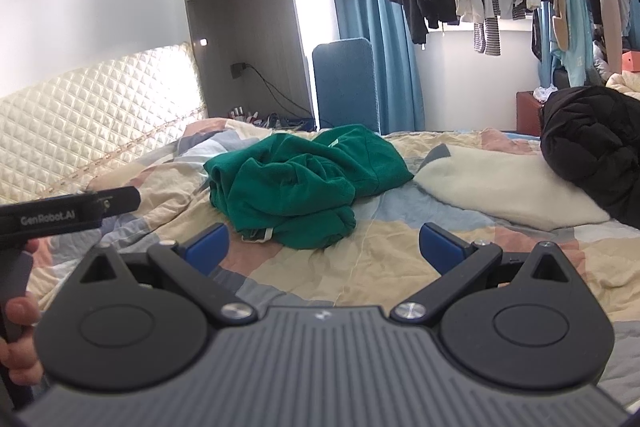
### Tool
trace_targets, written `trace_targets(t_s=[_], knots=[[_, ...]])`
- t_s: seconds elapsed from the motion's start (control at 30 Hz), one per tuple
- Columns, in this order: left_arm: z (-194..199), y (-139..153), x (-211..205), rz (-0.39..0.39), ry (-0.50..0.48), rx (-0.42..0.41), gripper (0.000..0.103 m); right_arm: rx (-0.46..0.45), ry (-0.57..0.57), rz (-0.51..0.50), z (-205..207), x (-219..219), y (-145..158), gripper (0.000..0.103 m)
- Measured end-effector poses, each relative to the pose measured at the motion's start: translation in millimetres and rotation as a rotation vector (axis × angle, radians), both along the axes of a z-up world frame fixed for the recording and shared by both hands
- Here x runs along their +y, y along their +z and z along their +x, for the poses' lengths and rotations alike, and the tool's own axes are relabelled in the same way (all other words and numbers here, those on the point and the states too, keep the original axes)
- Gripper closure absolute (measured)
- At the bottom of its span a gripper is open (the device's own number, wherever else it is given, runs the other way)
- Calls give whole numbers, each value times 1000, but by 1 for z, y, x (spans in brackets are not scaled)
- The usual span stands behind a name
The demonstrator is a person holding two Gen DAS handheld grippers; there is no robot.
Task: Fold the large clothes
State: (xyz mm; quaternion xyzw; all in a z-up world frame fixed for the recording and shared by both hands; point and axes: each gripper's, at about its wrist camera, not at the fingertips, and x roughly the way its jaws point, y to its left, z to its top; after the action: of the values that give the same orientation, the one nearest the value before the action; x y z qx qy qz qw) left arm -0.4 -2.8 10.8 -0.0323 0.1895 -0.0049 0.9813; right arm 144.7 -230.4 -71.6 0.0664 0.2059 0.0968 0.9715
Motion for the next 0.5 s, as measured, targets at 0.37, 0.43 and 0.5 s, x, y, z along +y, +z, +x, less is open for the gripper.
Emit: trace_targets(t_s=[0.37,0.43,0.5], knots=[[25,-14,7,10,-12,25,0,68,16,-5,23,13,-13,0],[28,-14,8,1,-11,27,0,73,12,-7,24,14,-13,0],[29,-14,9,-7,-12,27,0,78,10,-8,24,15,-13,0]])
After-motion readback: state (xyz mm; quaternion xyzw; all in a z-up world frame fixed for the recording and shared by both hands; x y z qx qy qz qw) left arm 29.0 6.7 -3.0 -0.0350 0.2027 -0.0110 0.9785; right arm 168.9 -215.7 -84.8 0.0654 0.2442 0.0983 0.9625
